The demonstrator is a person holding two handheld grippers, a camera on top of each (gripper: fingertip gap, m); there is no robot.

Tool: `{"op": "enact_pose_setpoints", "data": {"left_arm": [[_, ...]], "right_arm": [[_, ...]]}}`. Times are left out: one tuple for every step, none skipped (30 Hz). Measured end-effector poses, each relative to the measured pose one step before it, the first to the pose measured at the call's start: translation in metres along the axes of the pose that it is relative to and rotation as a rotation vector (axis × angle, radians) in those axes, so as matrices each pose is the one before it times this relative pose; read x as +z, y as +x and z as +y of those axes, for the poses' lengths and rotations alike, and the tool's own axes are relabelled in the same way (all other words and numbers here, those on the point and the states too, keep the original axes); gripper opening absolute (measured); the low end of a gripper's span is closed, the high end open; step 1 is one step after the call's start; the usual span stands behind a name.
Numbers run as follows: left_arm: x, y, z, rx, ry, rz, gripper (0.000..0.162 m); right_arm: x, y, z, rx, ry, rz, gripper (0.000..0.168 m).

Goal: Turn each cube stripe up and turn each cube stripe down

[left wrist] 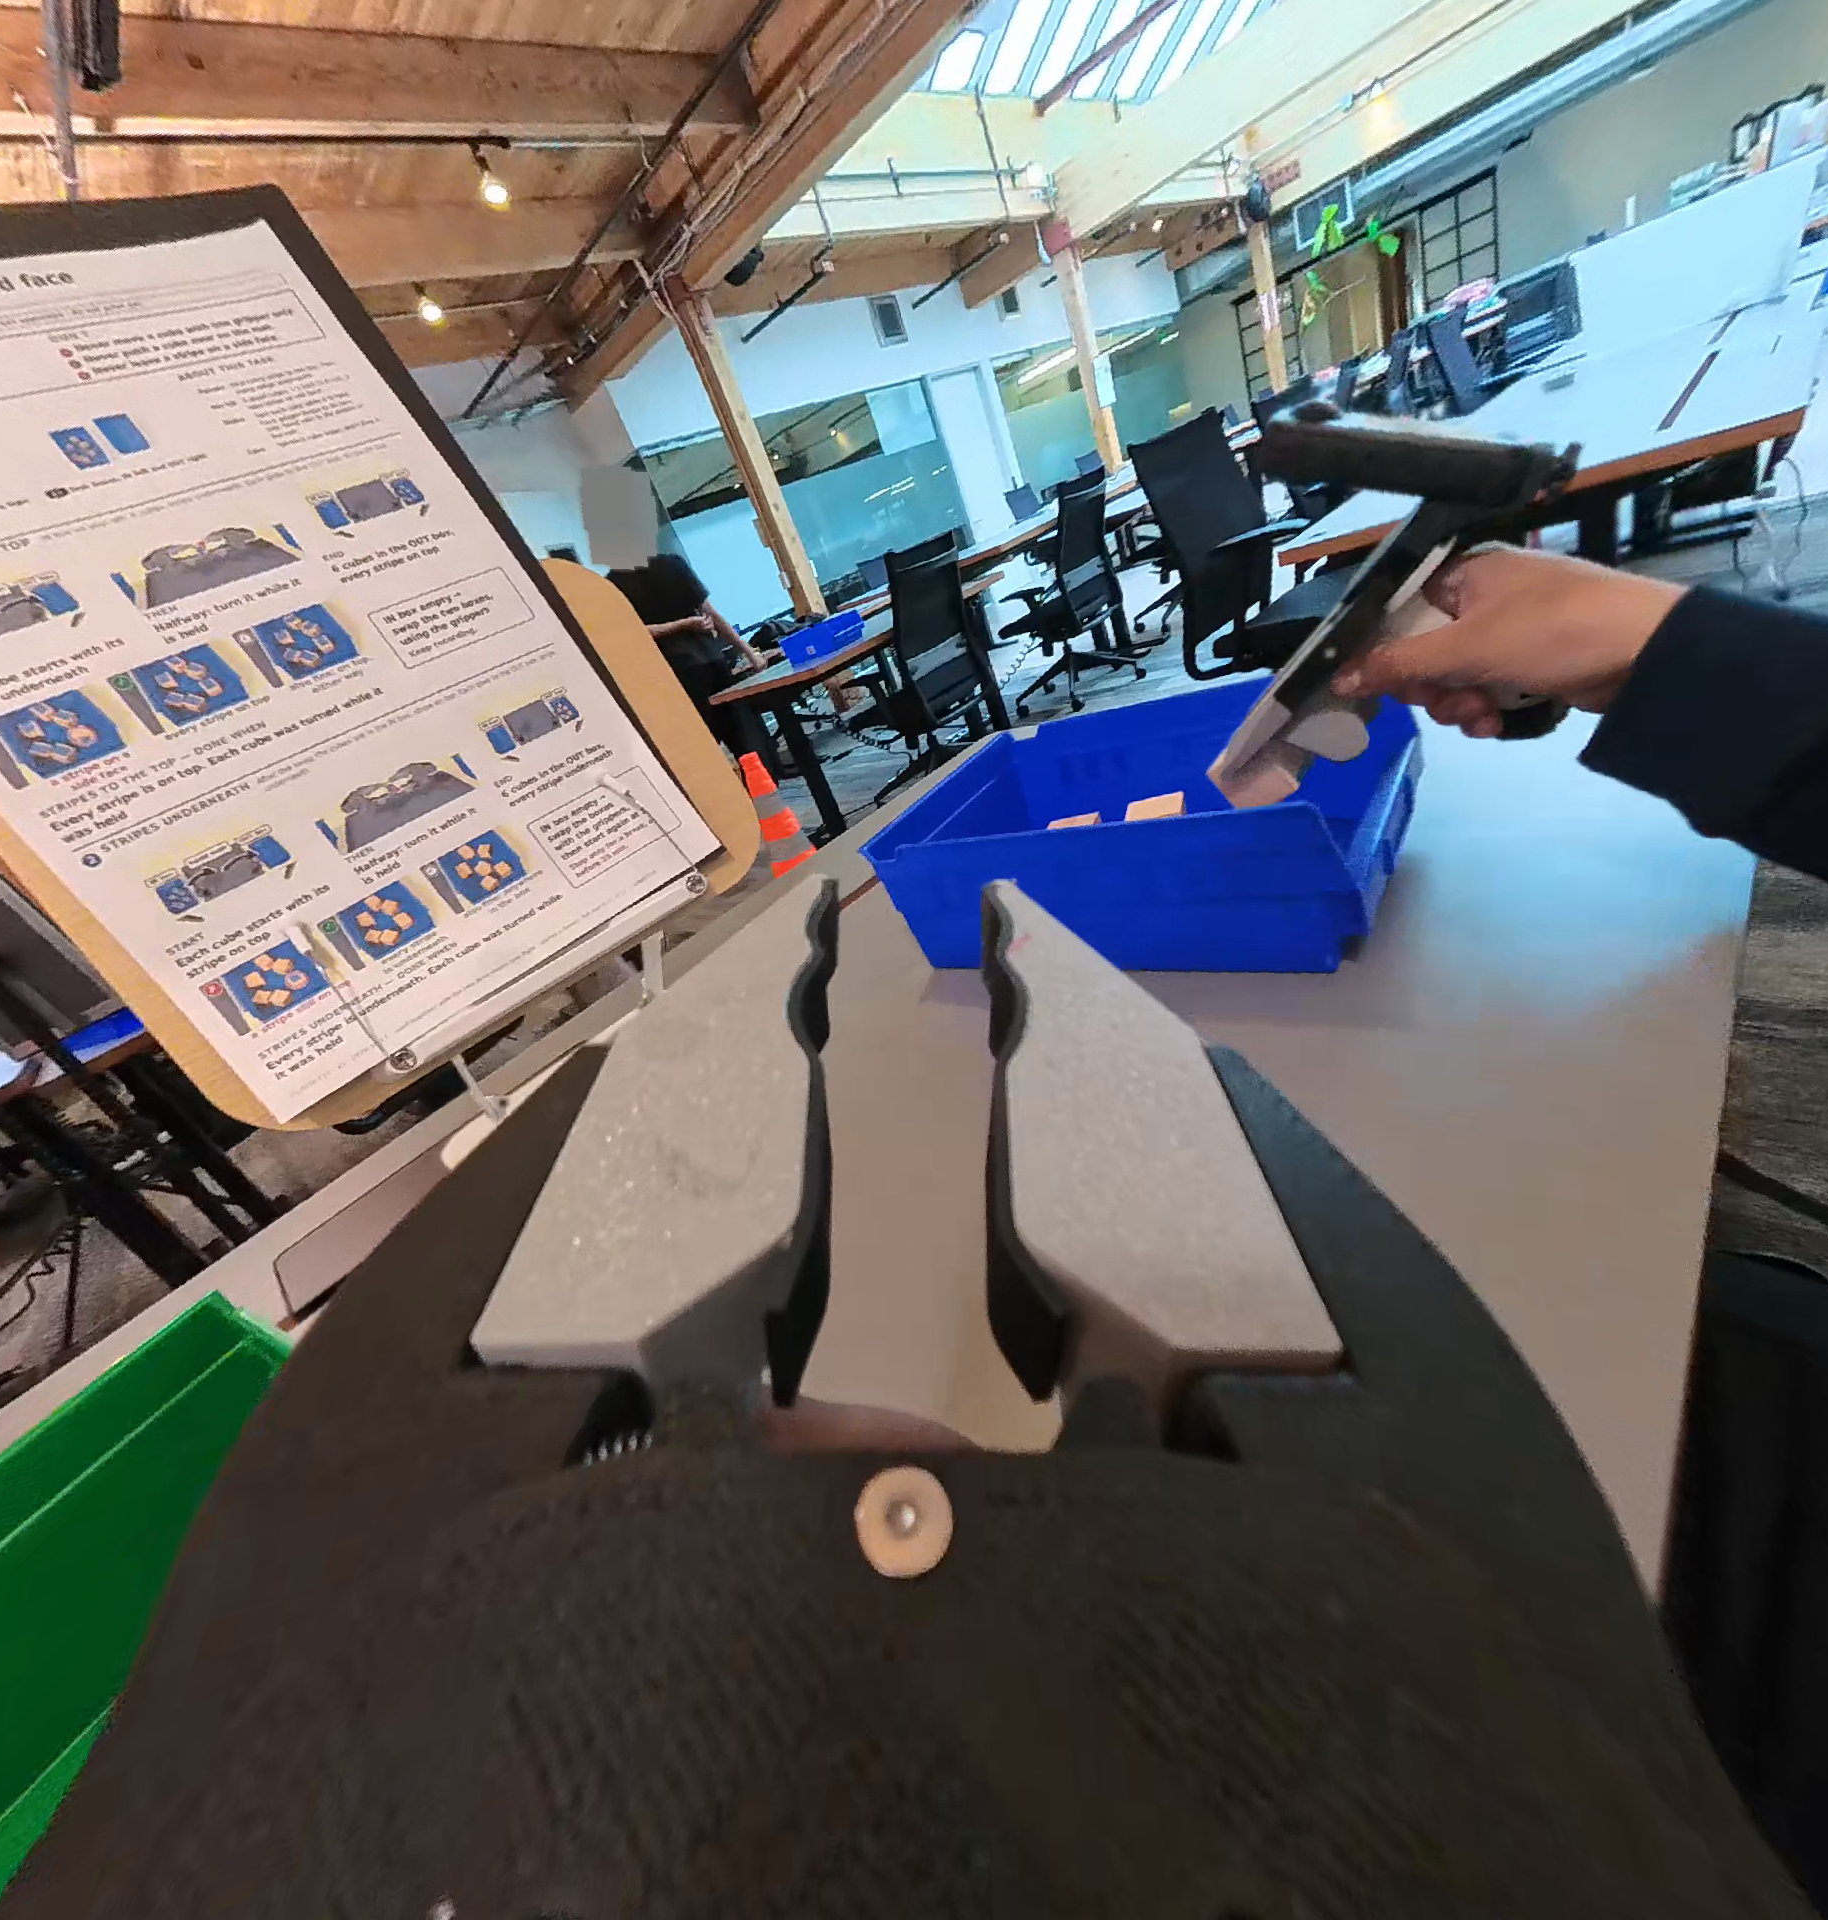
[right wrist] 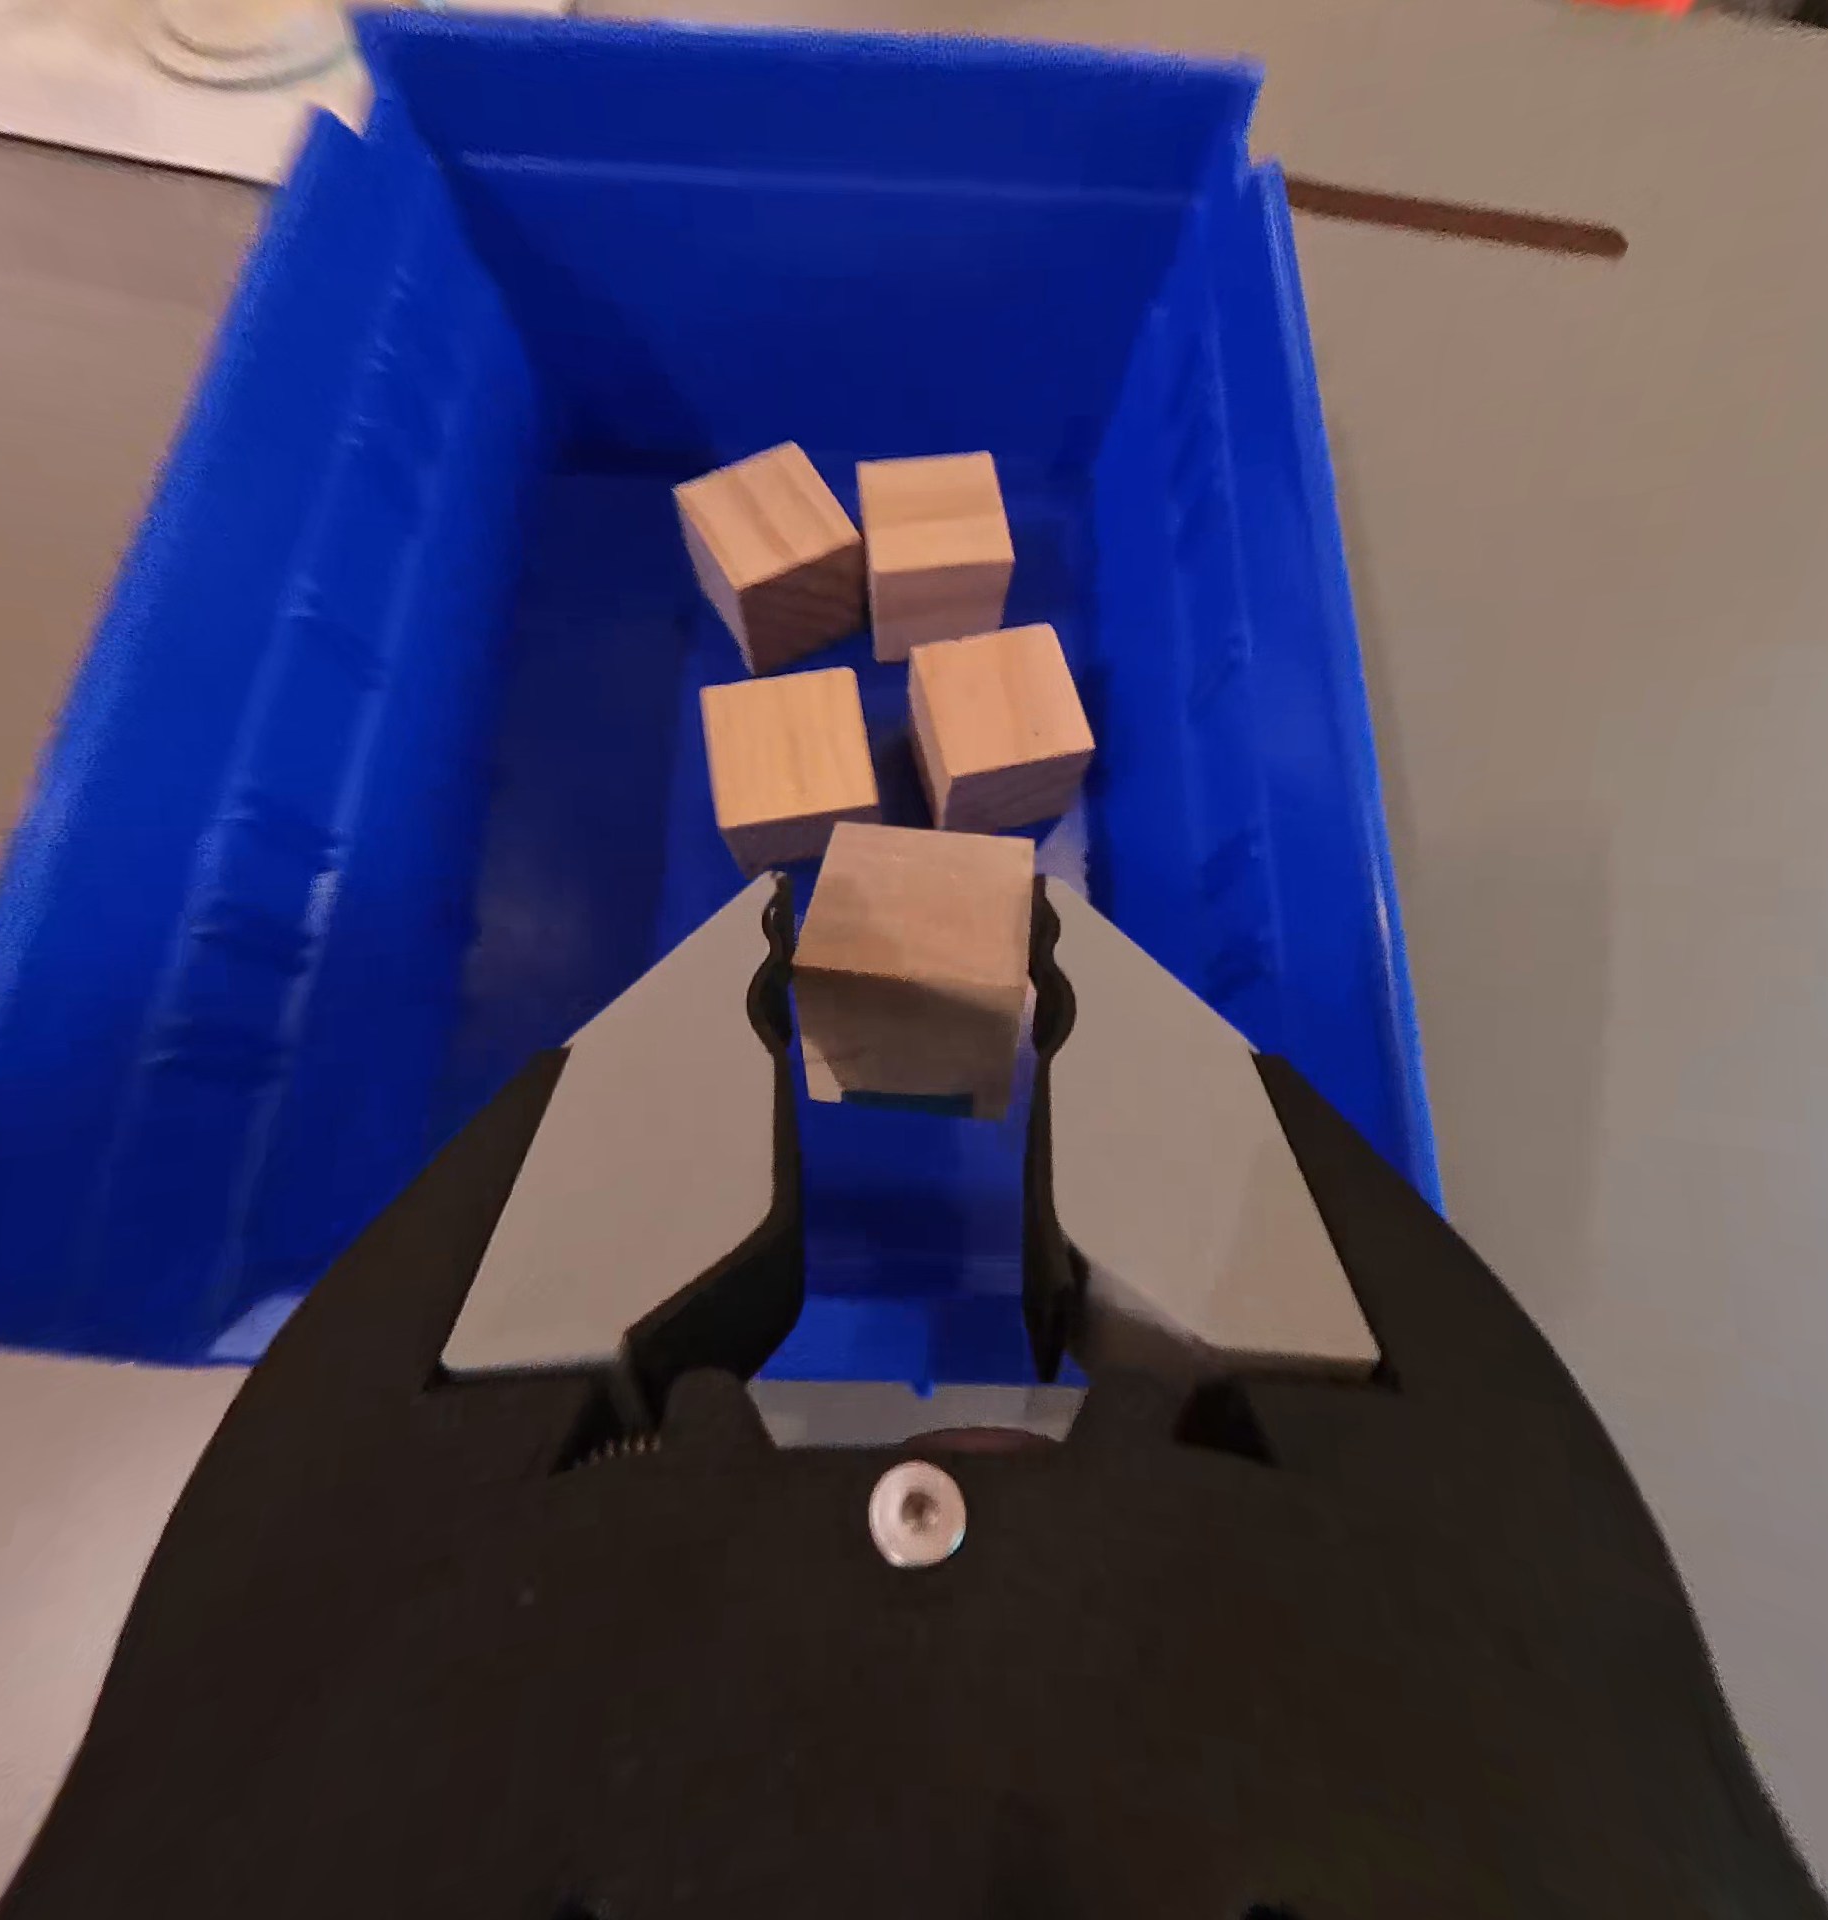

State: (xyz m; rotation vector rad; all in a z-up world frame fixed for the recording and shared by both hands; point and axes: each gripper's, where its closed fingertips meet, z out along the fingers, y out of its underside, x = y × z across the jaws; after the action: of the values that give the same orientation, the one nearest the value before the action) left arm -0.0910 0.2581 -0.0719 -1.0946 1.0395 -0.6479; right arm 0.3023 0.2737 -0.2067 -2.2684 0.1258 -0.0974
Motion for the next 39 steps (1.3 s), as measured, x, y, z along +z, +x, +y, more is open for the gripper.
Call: {"op": "enact_pose_setpoints", "data": {"left_arm": [[0.00065, 0.00039, 0.00126, 0.0017, -0.0046, 0.0011, 0.025], [0.00056, 0.00104, 0.00119, 0.0001, -0.0039, 0.0061, 0.025], [0.00051, 0.00039, 0.00072, 0.0024, -0.0009, 0.0020, 0.025], [0.00042, -0.00046, 0.00033, 0.0061, 0.0015, -0.0029, 0.025], [0.00059, -0.00090, 0.00052, 0.0087, 0.0009, -0.0067, 0.025], [0.00065, -0.00136, 0.00079, 0.0102, -0.0005, -0.0101, 0.025], [0.00069, -0.00088, 0.00125, 0.0086, -0.0030, -0.0079, 0.025], [0.00054, 0.00003, 0.00192, 0.0033, -0.0085, -0.0003, 0.025], [0.00042, 0.00001, 0.00233, -0.0030, -0.0130, 0.0015, 0.025], [0.00008, -0.00089, 0.00203, -0.0082, -0.0125, -0.0012, 0.025], [-0.00023, -0.00047, 0.00167, -0.0132, -0.0115, 0.0040, 0.025], [-0.00051, -0.00036, 0.00090, -0.0160, -0.0078, 0.0077, 0.026], [-0.00079, -0.00200, 0.00015, -0.0157, -0.0014, -0.0017, 0.026], [-0.00086, -0.00312, 0.00002, -0.0137, 0.0001, -0.0084, 0.026], [-0.00065, -0.00291, 0.00056, -0.0129, -0.0029, -0.0057, 0.026], [-0.00057, -0.00218, 0.00049, -0.0121, -0.0018, -0.0021, 0.026], [-0.00054, -0.00169, 0.00010, -0.0098, 0.0018, -0.0010, 0.026], [-0.00037, -0.00165, 0.00012, -0.0069, 0.0004, -0.0033, 0.026], [-0.00028, -0.00166, 0.00040, -0.0032, -0.0035, -0.0056, 0.026], [-0.00040, -0.00141, 0.00045, 0.0008, -0.0052, -0.0064, 0.026], [-0.00041, -0.00129, 0.00037, 0.0033, -0.0046, -0.0067, 0.026], [-0.00047, -0.00162, 0.00009, 0.0024, -0.0037, -0.0078, 0.026], [-0.00071, -0.00182, 0.00001, -0.0003, -0.0023, -0.0077, 0.026], [-0.00087, -0.00171, -0.00011, -0.0033, -0.0005, -0.0049, 0.026], [-0.00077, -0.00165, 0.00008, -0.0070, -0.0001, -0.0029, 0.026], [-0.00070, -0.00186, 0.00020, -0.0101, -0.0012, -0.0039, 0.026], [-0.00052, -0.00170, 0.00048, -0.0092, -0.0019, -0.0028, 0.026], [-0.00035, -0.00126, 0.00055, -0.0057, -0.0018, -0.0005, 0.026], [-0.00005, -0.00155, 0.00087, -0.0029, -0.0037, -0.0030, 0.026], [0.00004, -0.00277, 0.00152, -0.0016, -0.0082, -0.0103, 0.026], [0.00001, -0.00384, 0.00186, -0.0022, -0.0111, -0.0147, 0.026], [-0.00037, -0.00483, 0.00233, -0.0035, -0.0137, -0.0157, 0.027], [-0.00086, -0.00733, 0.00289, -0.0077, -0.0178, -0.0234, 0.028], [-0.00139, -0.01069, 0.00421, -0.0156, -0.0253, -0.0333, 0.029], [-0.00181, -0.01229, 0.00567, -0.0207, -0.0316, -0.0311, 0.030], [-0.00191, -0.01273, 0.00690, -0.0233, -0.0349, -0.0216, 0.033], [-0.00182, -0.01504, 0.00740, -0.0284, -0.0345, -0.0238, 0.038], [-0.00151, -0.01996, 0.00640, -0.0296, -0.0260, -0.0458, 0.042], [-0.00067, -0.02322, 0.00406, -0.0224, -0.0119, -0.0610, 0.042]], "right_arm": [[0.00687, 0.00533, 0.00523, 0.0027, -0.0208, 0.0195, 0.043], [0.00620, 0.00321, 0.00578, -0.0040, -0.0264, 0.0147, 0.043], [0.00544, 0.00055, 0.00623, -0.0089, -0.0346, 0.0062, 0.043], [0.00471, 0.00021, 0.00465, -0.0122, -0.0288, 0.0117, 0.043], [0.00398, 0.00126, 0.00163, -0.0144, -0.0106, 0.0224, 0.043], [0.00390, 0.00139, 0.00034, -0.0081, -0.0034, 0.0223, 0.043], [0.00391, 0.00066, 0.00071, 0.0000, -0.0048, 0.0146, 0.043], [0.00313, -0.00152, 0.00128, -0.0002, -0.0069, -0.0031, 0.043], [0.00129, -0.00298, 0.00127, 0.0038, -0.0089, -0.0164, 0.044], [-0.00160, -0.00192, 0.00008, 0.0064, -0.0062, -0.0127, 0.049], [-0.00549, 0.00131, -0.00353, 0.0084, 0.0127, 0.0071, 0.059], [-0.00889, 0.00266, -0.00781, 0.0080, 0.0417, 0.0160, 0.061], [-0.01100, 0.00165, -0.01023, 0.0093, 0.0561, 0.0092, 0.061], [-0.01172, 0.00000, -0.01060, 0.0131, 0.0551, -0.0014, 0.061], [-0.01217, -0.00240, -0.01144, 0.0142, 0.0567, -0.0142, 0.062], [-0.01243, -0.00479, -0.01250, 0.0143, 0.0632, -0.0249, 0.062], [-0.01208, -0.00643, -0.01326, 0.0134, 0.0675, -0.0298, 0.062], [-0.01129, -0.00818, -0.01333, 0.0109, 0.0671, -0.0350, 0.062], [-0.01003, -0.00974, -0.01271, 0.0088, 0.0621, -0.0392, 0.061], [-0.00856, -0.01104, -0.01110, 0.0042, 0.0520, -0.0415, 0.061], [-0.00659, -0.01207, -0.00940, -0.0006, 0.0407, -0.0448, 0.061], [-0.00487, -0.01194, -0.00725, -0.0056, 0.0294, -0.0429, 0.060], [-0.00324, -0.00947, -0.00466, -0.0126, 0.0152, -0.0300, 0.061], [-0.00242, -0.00505, -0.00287, -0.0136, 0.0055, -0.0068, 0.060], [-0.00242, -0.00110, -0.00276, -0.0125, 0.0076, 0.0119, 0.060], [-0.00252, 0.00003, -0.00247, -0.0095, 0.0087, 0.0138, 0.059], [-0.00222, -0.00093, -0.00269, -0.0016, 0.0104, 0.0040, 0.059], [-0.00173, -0.00272, -0.00256, 0.0039, 0.0123, -0.0105, 0.059], [-0.00109, -0.00422, -0.00190, 0.0070, 0.0092, -0.0197, 0.058], [-0.00011, -0.00502, -0.00141, 0.0104, 0.0079, -0.0246, 0.058], [0.00095, -0.00590, -0.00086, 0.0129, 0.0085, -0.0296, 0.058], [0.00235, -0.00658, 0.00067, 0.0131, 0.0032, -0.0332, 0.058], [0.00376, -0.00689, 0.00260, 0.0131, -0.0066, -0.0335, 0.058], [0.00517, -0.00716, 0.00466, 0.0103, -0.0184, -0.0347, 0.059], [0.00584, -0.00685, 0.00574, 0.0041, -0.0252, -0.0311, 0.059], [0.00589, -0.00515, 0.00548, -0.0032, -0.0237, -0.0196, 0.059], [0.00513, -0.00282, 0.00459, -0.0096, -0.0201, -0.0025, 0.059], [0.00412, -0.00156, 0.00378, -0.0160, -0.0176, 0.0066, 0.059], [0.00307, -0.00113, 0.00297, -0.0212, -0.0161, 0.0083, 0.059]]}}
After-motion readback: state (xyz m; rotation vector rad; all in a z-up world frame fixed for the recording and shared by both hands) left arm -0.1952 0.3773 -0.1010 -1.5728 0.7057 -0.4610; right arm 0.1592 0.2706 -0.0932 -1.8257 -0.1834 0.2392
